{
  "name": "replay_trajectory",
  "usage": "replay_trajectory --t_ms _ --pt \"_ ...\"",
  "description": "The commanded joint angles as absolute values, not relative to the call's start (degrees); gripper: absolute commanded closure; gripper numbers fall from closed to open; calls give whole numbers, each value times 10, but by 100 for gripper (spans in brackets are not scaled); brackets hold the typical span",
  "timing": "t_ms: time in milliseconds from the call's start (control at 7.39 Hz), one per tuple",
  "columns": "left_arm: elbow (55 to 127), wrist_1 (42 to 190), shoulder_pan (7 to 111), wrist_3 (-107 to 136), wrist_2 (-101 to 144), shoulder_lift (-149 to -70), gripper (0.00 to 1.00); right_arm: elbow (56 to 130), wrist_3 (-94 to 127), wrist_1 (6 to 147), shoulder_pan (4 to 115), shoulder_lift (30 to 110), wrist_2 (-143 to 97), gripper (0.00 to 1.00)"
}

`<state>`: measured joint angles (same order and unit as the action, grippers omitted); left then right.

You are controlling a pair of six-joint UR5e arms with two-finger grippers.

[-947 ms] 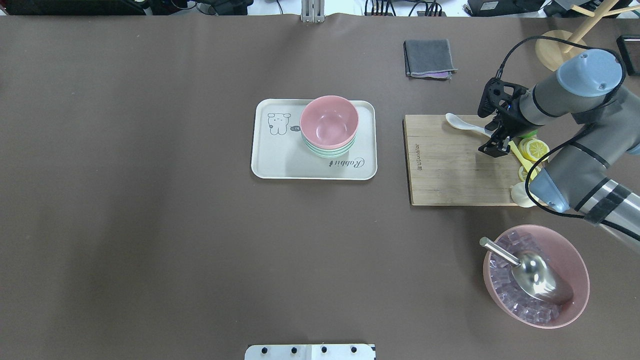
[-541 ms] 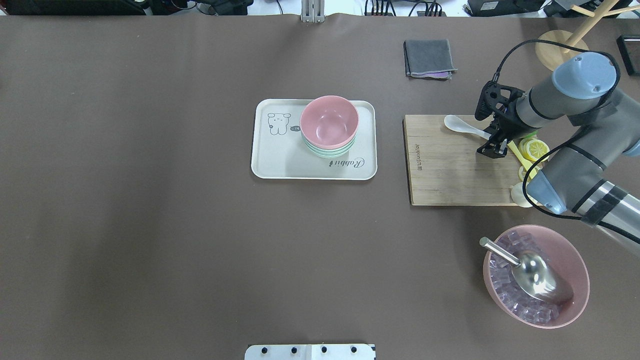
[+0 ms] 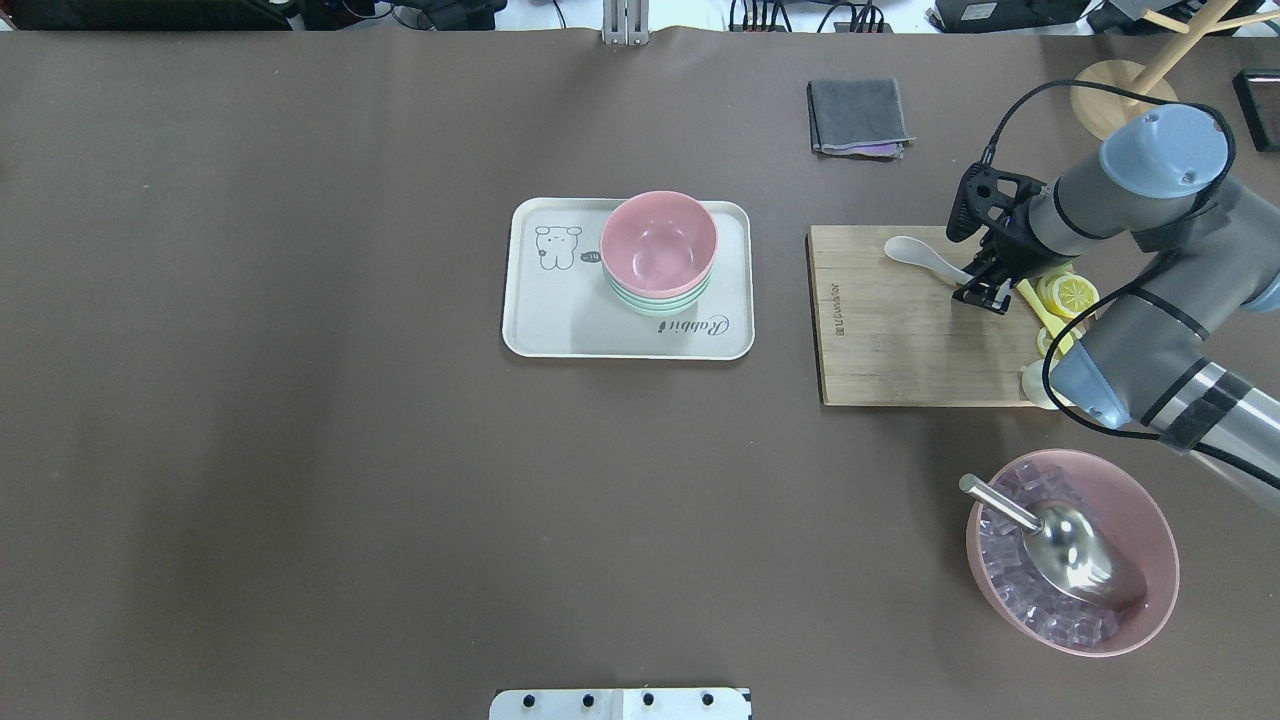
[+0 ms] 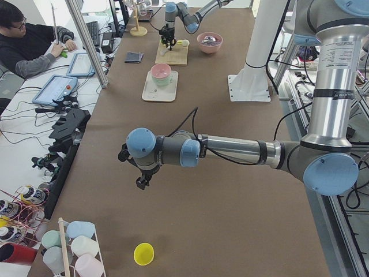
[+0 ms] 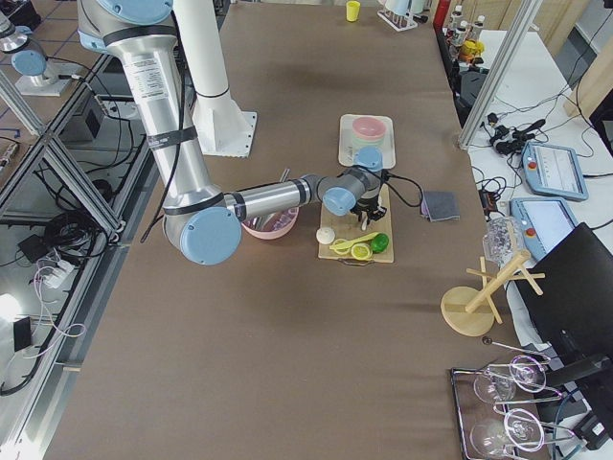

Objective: Stack pink bowl on green and place spoon
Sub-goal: 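Lift the white spoon with the right gripper and carry it toward the tray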

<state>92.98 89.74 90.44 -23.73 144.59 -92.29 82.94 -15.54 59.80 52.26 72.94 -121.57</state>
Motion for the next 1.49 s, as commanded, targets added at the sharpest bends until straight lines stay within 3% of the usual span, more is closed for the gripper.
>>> replay_trajectory --t_ms 0,135,406,812,1082,1353 --pt "930 897 904 -237 1445 -923 1 829 -156 602 524 729 -1216 94" --pt "930 897 904 -237 1444 -923 1 835 -156 625 531 723 -1224 100" --pt "929 897 904 -237 1444 -923 1 862 -145 689 546 699 -1248 100" --pt "929 897 904 -236 1445 -924 1 979 59 821 528 680 -1242 100" --pt "928 897 904 -236 1445 -925 1 993 283 947 482 568 -1233 100" --pt "927 897 904 -236 1443 -925 1 989 475 983 427 492 -1189 100"
